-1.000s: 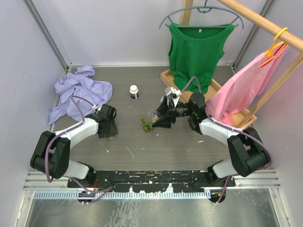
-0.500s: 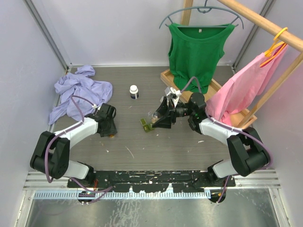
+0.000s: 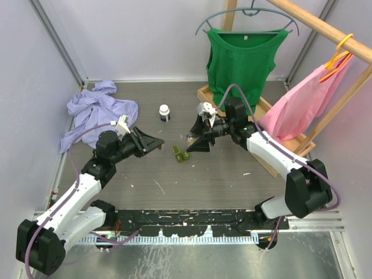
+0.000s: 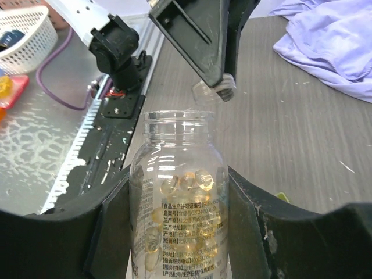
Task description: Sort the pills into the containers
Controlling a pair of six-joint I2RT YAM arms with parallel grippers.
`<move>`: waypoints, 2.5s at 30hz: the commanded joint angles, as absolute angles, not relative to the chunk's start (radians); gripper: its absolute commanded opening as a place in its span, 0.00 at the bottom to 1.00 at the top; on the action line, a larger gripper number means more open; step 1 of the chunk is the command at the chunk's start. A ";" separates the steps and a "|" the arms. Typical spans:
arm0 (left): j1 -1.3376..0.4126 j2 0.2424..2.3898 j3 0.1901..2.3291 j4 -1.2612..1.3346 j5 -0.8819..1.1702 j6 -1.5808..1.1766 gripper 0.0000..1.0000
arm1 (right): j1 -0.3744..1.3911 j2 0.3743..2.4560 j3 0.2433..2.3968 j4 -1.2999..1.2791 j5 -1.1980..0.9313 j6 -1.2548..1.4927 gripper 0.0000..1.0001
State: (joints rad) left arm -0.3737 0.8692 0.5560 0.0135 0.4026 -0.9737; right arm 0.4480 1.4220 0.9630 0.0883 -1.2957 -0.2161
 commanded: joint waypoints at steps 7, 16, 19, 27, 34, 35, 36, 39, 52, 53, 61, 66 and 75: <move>-0.472 0.931 0.610 0.444 0.522 -1.248 0.23 | 0.443 1.347 1.055 -0.268 -1.229 -0.489 0.01; -0.542 1.034 0.678 0.450 0.510 -1.240 0.23 | 0.444 1.330 1.064 -0.279 -1.204 -0.485 0.01; -0.554 1.071 0.693 0.450 0.541 -1.240 0.23 | 0.444 1.324 1.066 -0.280 -1.206 -0.483 0.01; -0.568 1.108 0.704 0.454 0.575 -1.234 0.23 | 0.450 1.318 1.066 -0.284 -1.207 -0.483 0.01; -0.575 1.126 0.713 0.454 0.603 -1.230 0.23 | 0.459 1.320 1.064 -0.282 -1.196 -0.486 0.01; -0.575 1.127 0.713 0.453 0.604 -1.230 0.23 | 0.461 1.320 1.064 -0.283 -1.195 -0.486 0.01; -0.575 1.129 0.713 0.451 0.605 -1.229 0.23 | 0.462 1.319 1.064 -0.284 -1.193 -0.489 0.01; -0.575 1.132 0.714 0.446 0.604 -1.229 0.23 | 0.468 1.319 1.064 -0.291 -1.186 -0.496 0.01; -0.577 1.151 0.798 0.213 0.620 -1.184 0.22 | 0.505 1.318 1.095 -0.390 -1.064 -0.601 0.01; -0.577 1.153 0.801 0.200 0.621 -1.182 0.22 | 0.507 1.318 1.098 -0.393 -1.057 -0.602 0.01; -0.596 1.159 0.877 0.050 0.617 -1.135 0.22 | 0.525 1.316 1.105 -0.399 -0.991 -0.606 0.01; -0.623 1.184 0.925 -0.049 0.606 -1.109 0.21 | 0.534 1.311 1.106 -0.399 -0.957 -0.606 0.01; -0.626 1.249 0.973 -0.104 0.660 -1.099 0.21 | 0.545 1.294 1.122 -0.431 -0.911 -0.642 0.01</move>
State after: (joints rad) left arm -0.6014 1.2205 0.9142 -0.0830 0.5678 -1.1164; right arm 0.5304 1.3350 1.0603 -0.4599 -0.9558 -0.6056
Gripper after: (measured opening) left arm 0.418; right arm 0.589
